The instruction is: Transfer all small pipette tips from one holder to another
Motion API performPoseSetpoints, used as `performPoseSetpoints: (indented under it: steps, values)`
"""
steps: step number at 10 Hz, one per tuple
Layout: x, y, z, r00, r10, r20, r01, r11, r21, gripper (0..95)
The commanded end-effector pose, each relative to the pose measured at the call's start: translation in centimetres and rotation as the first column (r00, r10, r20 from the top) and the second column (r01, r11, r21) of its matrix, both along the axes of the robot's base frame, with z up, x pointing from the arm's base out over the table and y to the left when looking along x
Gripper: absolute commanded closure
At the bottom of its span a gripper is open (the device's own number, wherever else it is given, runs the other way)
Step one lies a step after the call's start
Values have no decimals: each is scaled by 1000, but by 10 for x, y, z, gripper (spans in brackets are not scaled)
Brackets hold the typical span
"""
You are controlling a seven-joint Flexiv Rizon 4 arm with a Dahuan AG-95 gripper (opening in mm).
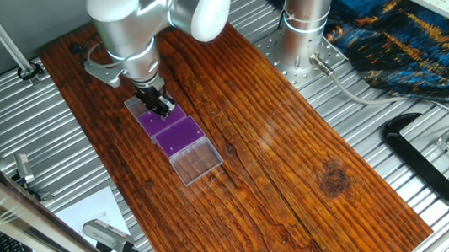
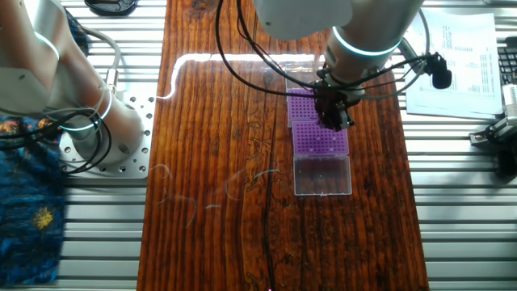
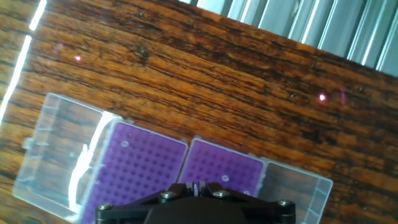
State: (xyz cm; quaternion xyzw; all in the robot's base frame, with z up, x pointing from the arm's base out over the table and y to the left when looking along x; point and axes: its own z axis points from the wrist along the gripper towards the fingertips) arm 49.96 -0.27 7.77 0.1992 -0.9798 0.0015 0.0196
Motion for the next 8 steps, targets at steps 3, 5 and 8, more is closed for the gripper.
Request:
performPoseSetpoints:
  steps: [3,5,8]
  values:
    - [-6,0,0,1000,2,-2,-2,1000,0,950]
    - [-10,1,-1,1000,3,-2,-3,1000,0,950]
    - [-17,1,-2,1000,4,-3,-4,1000,-3,950]
